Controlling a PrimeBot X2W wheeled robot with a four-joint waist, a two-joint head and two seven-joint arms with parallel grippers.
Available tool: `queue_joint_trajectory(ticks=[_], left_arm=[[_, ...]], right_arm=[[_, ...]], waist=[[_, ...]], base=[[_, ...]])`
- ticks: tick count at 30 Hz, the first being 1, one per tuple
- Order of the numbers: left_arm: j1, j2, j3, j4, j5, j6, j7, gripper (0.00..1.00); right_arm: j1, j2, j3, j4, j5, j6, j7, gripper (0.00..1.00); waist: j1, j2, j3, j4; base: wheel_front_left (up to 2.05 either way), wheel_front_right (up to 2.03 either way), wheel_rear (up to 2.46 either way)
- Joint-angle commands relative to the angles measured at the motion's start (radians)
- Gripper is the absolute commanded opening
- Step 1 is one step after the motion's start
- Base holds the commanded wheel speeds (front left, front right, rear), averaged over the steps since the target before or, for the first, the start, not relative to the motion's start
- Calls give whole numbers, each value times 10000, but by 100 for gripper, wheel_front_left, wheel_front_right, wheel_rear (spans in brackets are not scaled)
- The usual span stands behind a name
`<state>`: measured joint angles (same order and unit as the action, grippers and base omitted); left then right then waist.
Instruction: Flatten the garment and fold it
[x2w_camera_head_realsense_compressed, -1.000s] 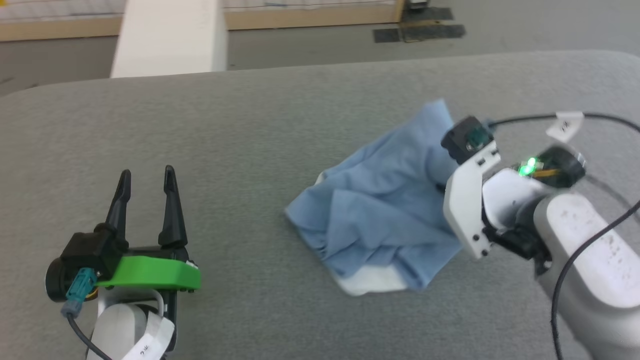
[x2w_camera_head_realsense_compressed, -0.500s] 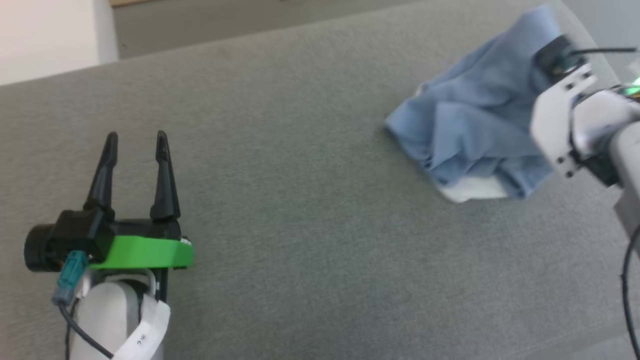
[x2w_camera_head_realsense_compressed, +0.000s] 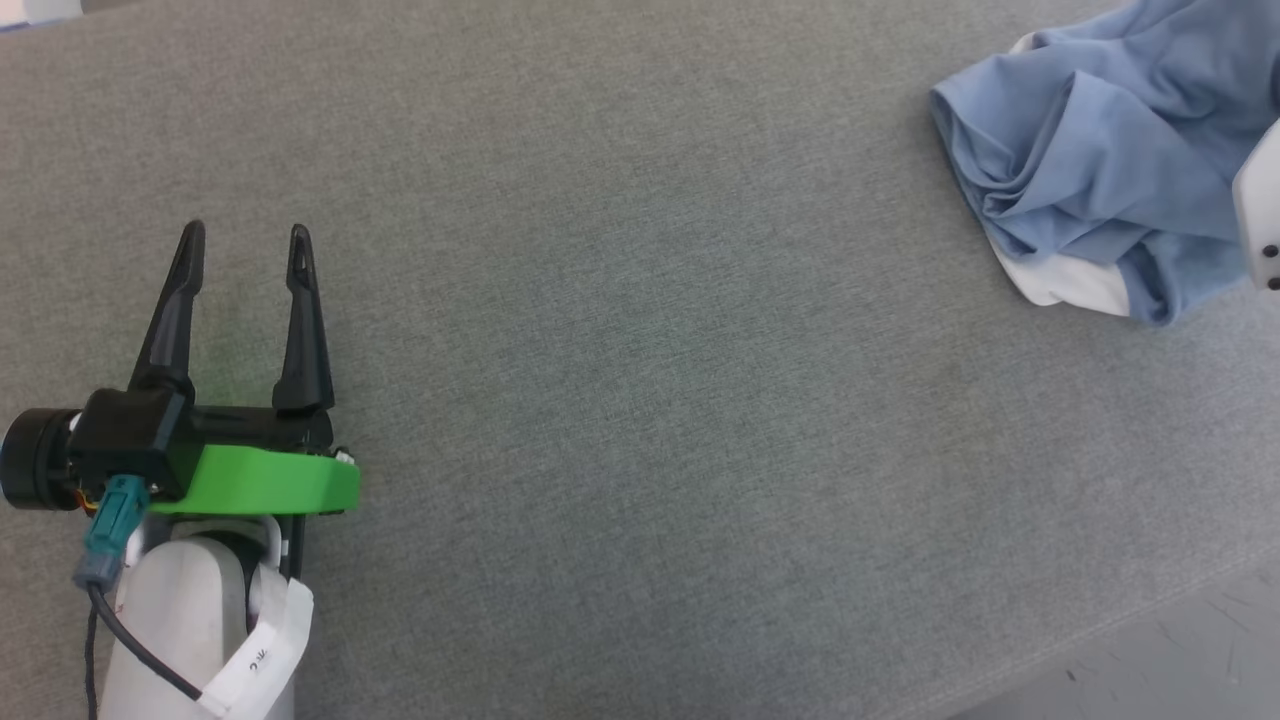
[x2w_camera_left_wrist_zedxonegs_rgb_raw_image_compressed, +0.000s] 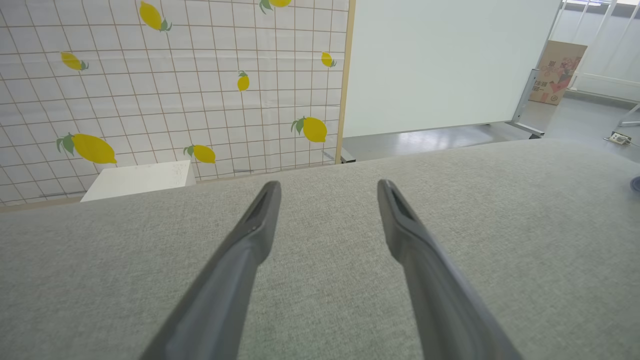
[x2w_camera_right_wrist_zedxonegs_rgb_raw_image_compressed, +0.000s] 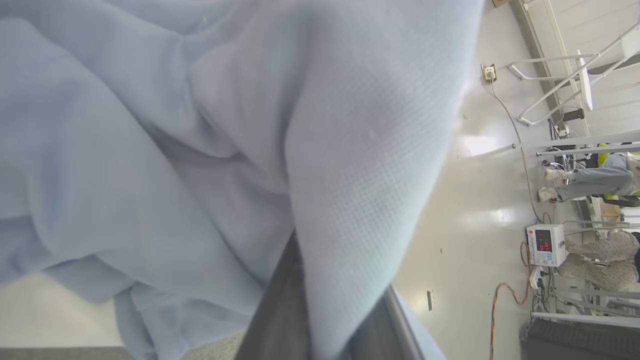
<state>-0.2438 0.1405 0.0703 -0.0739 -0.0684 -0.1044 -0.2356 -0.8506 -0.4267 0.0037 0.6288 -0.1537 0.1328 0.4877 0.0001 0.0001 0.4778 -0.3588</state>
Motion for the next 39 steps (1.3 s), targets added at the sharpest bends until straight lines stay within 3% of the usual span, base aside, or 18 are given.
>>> queue_joint_trajectory(ticks=[1, 3, 4, 5, 6, 14, 21, 32, 39], left_arm=[[-155, 129, -1, -67, 136, 8, 48, 100], [-165, 147, -17, -89, 132, 27, 67, 100], [-169, 137, -40, -77, 125, 32, 65, 100], [-168, 119, -74, -51, 113, 38, 58, 100], [-172, 98, -101, -3, 93, 40, 44, 100], [24, -263, -318, 693, -228, 87, -179, 100], [352, -584, -505, 1467, -689, 64, -254, 100], [873, -833, -702, 1980, -1218, -22, -260, 100], [960, -881, -773, 2298, -1416, -40, -261, 100]], right_arm=[[-268, 84, -228, 171, -189, -21, -291, 0], [-375, 146, -540, 396, -386, -21, -677, 0], [-414, 168, -680, 485, -482, -21, -878, 10], [-438, 182, -816, 610, -613, -21, -1091, 38], [-437, 175, -892, 720, -741, -21, -1214, 100], [-113, 255, -1590, 1188, -966, -21, -2050, 100], [1116, 546, -1962, 560, 129, -21, -3330, 100], [4815, 1643, -1376, -3417, 2574, -21, -5468, 100], [6638, 2528, -1048, -5326, 2813, -21, -6297, 100]], waist=[[-1, -1, 152, 97], [-1, -1, 137, 188], [-1, -1, 99, 241], [-1, -1, 45, 305], [-1, -1, -22, 370], [-1, -1, -1176, 1076], [-1, -1, -2508, 1883], [-1, -1, -3713, 2939], [-1, -1, -3885, 3313]], base=[[0, 0, 0], [0, 0, 0], [0, 0, 0], [0, 0, 0], [0, 0, 0], [0, 0, 0], [0, 0, 0], [0, 0, 0], [0, 0, 0]])
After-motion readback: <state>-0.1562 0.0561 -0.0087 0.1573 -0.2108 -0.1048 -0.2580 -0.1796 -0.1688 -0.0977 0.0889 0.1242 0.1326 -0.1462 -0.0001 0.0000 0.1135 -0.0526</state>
